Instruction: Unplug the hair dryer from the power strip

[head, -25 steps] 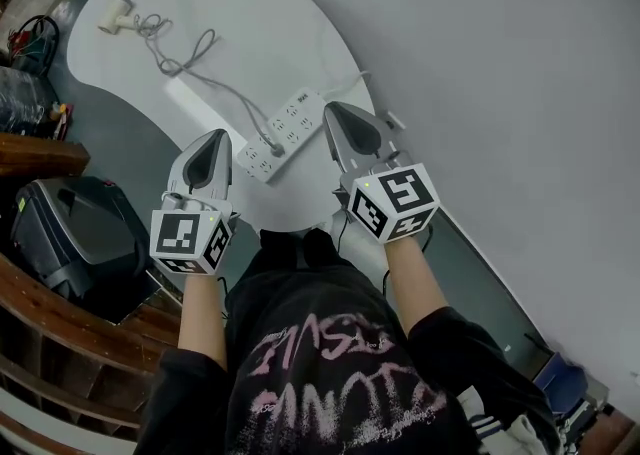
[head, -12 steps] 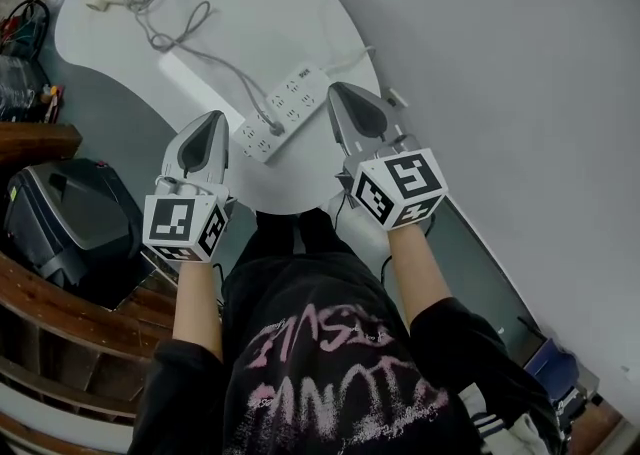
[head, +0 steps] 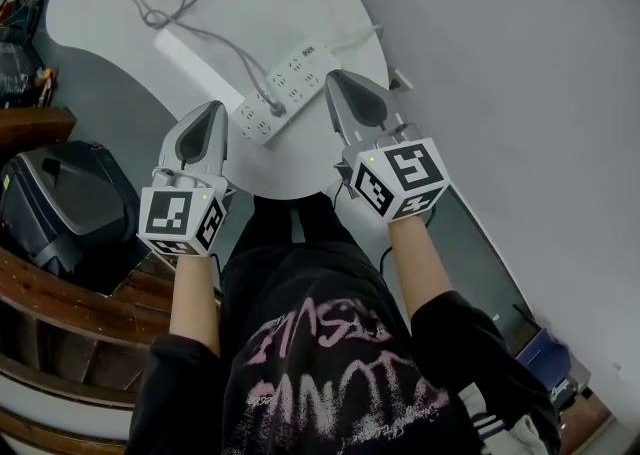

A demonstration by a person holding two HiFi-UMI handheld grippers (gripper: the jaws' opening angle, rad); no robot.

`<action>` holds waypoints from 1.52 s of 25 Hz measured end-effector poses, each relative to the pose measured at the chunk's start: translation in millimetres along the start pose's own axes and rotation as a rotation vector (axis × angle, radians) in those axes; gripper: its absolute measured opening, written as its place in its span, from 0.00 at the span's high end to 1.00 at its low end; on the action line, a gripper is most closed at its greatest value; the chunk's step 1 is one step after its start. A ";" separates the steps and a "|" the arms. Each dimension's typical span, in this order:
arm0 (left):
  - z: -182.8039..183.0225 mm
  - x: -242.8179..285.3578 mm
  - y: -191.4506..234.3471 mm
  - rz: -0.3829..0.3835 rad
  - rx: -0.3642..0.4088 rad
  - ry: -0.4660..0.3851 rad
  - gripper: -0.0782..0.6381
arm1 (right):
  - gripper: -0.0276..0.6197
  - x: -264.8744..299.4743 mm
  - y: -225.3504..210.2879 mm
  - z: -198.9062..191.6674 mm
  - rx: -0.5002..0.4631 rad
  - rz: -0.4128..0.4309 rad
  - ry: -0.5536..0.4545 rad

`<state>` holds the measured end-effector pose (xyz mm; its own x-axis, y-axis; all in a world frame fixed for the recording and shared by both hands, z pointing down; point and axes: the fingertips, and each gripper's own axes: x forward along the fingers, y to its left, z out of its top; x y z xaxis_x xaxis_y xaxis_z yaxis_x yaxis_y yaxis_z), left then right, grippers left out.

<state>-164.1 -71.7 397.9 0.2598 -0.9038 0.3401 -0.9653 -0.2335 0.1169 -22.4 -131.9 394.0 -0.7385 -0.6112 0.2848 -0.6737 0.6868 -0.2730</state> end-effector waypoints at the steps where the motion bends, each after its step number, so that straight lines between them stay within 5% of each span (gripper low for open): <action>1: -2.2 0.7 -0.1 -0.002 -0.001 0.003 0.89 | 0.93 0.7 -0.7 -1.4 0.004 -0.002 0.001; 24: -52.2 15.4 -10.5 -0.066 -0.021 0.089 0.89 | 0.93 11.8 -1.8 -42.5 0.046 -0.013 0.062; 38: -52.9 11.3 -10.5 -0.081 -0.010 0.092 0.89 | 0.93 14.5 5.4 -45.7 0.038 -0.003 0.072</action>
<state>-149.7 -60.5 449.9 0.3383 -0.8452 0.4137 -0.9410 -0.2999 0.1569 -35.4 -119.1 438.7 -0.7333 -0.5827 0.3503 -0.6776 0.6687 -0.3061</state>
